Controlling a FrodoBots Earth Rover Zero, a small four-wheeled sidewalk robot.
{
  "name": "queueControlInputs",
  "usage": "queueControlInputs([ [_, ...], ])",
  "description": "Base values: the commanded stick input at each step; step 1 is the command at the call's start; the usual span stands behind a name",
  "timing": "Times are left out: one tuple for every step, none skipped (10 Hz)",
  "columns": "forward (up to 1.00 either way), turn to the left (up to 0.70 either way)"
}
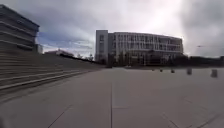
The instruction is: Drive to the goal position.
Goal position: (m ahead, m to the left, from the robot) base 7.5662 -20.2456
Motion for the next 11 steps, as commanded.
queueControlInputs([
  [0.7, -0.3],
  [0.7, -0.05],
  [0.7, 0.0],
  [0.7, 0.0],
  [0.7, 0.0],
  [0.7, 0.0],
  [0.7, 0.0],
  [0.7, 0.0],
  [0.7, 0.0],
  [0.7, 0.0],
  [0.7, 0.0],
])
